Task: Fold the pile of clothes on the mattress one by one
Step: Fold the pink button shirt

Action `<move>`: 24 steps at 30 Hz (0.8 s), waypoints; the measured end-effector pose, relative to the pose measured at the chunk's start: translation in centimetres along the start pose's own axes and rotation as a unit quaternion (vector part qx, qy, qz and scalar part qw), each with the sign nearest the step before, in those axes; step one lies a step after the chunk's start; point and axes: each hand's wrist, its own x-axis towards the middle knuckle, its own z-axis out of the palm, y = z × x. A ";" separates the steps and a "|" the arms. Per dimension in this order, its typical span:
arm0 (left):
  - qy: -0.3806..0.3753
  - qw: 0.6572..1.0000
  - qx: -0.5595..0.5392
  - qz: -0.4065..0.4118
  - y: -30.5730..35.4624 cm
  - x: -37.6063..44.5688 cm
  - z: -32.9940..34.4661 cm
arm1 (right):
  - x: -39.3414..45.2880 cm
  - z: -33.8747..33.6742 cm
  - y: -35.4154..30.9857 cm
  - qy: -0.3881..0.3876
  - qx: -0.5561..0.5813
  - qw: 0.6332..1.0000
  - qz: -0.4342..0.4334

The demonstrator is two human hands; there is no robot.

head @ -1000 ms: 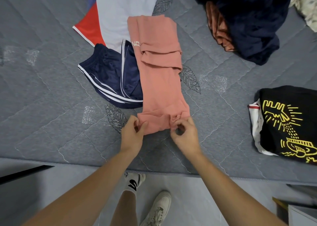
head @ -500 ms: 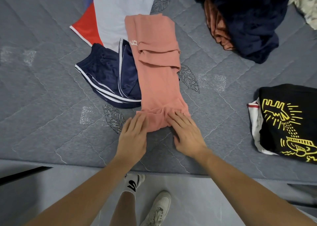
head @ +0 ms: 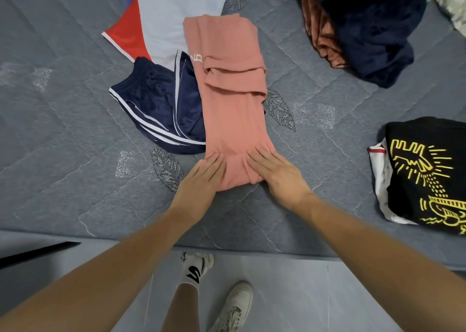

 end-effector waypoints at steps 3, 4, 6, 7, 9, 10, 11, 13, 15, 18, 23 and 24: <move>-0.020 0.998 -0.052 0.026 1.5 -2.8 -0.7 | -3.0 -0.6 -1.5 -0.031 0.017 0.999 -0.015; -0.024 0.996 -0.078 0.039 2.2 -4.2 -0.9 | -4.2 -0.8 -2.3 -0.037 0.035 0.999 -0.021; -0.050 0.985 -0.158 0.047 3.5 -6.9 -1.5 | -6.4 -1.6 -3.9 -0.049 0.090 0.995 -0.014; -0.075 0.970 -0.229 0.027 4.0 -8.1 -2.2 | -7.3 -2.2 -4.4 -0.066 0.124 0.990 0.005; -0.143 0.917 -0.370 -0.043 4.1 -9.0 -4.3 | -8.0 -4.4 -4.8 -0.104 0.194 0.974 0.060; -0.138 0.899 -0.410 -0.076 3.8 -8.5 -5.5 | -7.7 -5.6 -4.6 -0.106 0.218 0.967 0.084; -0.115 0.891 -0.425 -0.106 3.3 -7.6 -6.7 | -7.1 -6.9 -4.3 -0.097 0.232 0.962 0.106; -0.055 0.875 -0.454 -0.161 1.6 -5.3 -9.1 | -5.0 -9.8 -3.4 -0.064 0.252 0.954 0.146; -0.001 0.861 -0.473 -0.189 -0.3 -2.1 -11.7 | -2.4 -12.6 -2.2 -0.033 0.270 0.947 0.171; 0.049 0.848 -0.488 -0.201 -3.0 3.1 -14.2 | 2.4 -15.8 0.0 0.000 0.274 0.945 0.179; 0.092 0.853 -0.464 -0.222 -6.9 11.7 -14.9 | 10.9 -17.5 3.8 0.011 0.230 0.950 0.210; 0.105 0.853 -0.457 -0.229 -7.6 13.3 -14.7 | 12.4 -17.5 4.4 0.011 0.215 0.953 0.215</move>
